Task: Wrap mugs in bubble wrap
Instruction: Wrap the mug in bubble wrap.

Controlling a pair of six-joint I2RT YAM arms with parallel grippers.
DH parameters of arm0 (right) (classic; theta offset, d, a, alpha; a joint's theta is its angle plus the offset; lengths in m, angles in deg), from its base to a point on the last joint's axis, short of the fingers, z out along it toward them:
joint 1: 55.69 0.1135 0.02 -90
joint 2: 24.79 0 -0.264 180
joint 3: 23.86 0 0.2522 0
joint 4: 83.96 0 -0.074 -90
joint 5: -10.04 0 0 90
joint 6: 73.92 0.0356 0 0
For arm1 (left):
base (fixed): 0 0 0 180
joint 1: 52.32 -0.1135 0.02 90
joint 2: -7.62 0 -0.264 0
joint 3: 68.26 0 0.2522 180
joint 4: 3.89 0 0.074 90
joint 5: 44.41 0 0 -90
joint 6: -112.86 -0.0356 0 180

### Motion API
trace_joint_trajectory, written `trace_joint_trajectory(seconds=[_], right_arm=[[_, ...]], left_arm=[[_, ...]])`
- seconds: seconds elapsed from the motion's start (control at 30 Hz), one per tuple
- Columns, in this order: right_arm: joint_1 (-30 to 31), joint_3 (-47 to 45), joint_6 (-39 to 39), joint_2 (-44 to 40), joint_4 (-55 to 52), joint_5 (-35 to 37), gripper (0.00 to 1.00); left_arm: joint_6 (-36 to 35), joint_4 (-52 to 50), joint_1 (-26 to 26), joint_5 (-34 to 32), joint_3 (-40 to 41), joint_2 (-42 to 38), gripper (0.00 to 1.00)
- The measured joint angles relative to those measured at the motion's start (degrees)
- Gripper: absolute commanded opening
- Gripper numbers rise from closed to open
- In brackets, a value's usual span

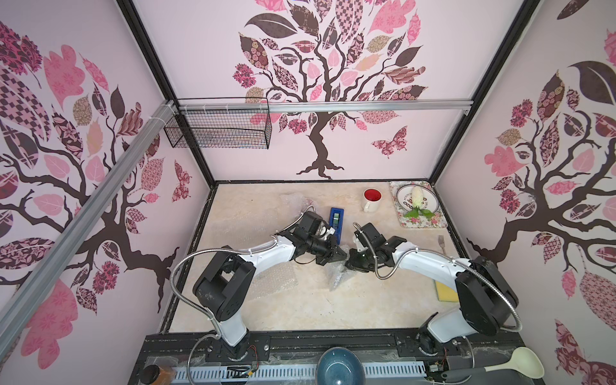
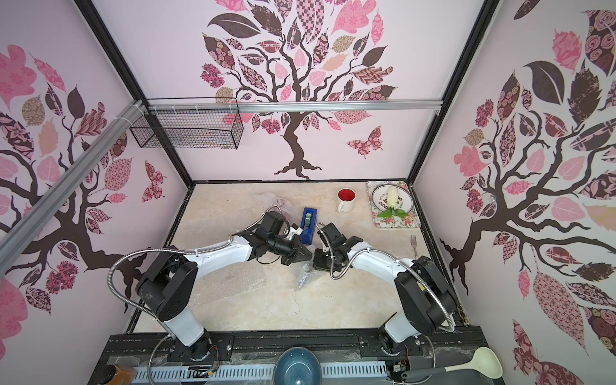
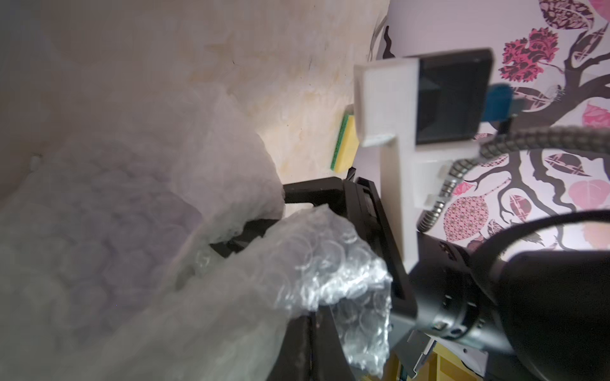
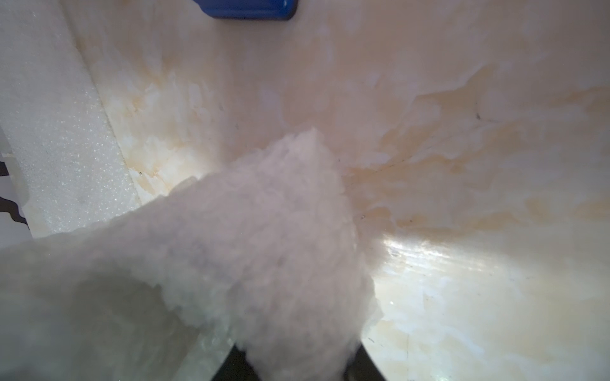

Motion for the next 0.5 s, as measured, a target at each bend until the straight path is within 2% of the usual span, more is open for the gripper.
trace_joint_trajectory(seconds=[0.2,0.37,0.5], right_arm=[[0.09,0.00,0.96,-0.33,0.04,-0.24,0.37],[0.09,0.63,2.45,-1.99,-1.86,0.35,0.55],[-0.07,2.56,3.54,-4.37,-5.01,2.43,0.64]], left_arm=[[-2.80,-4.35,-0.17,-1.73,-0.09,2.27,0.00],[-5.09,-5.92,-0.52,-1.81,-0.09,2.36,0.00],[-6.64,-6.67,-0.70,-1.44,-0.09,2.62,0.00]])
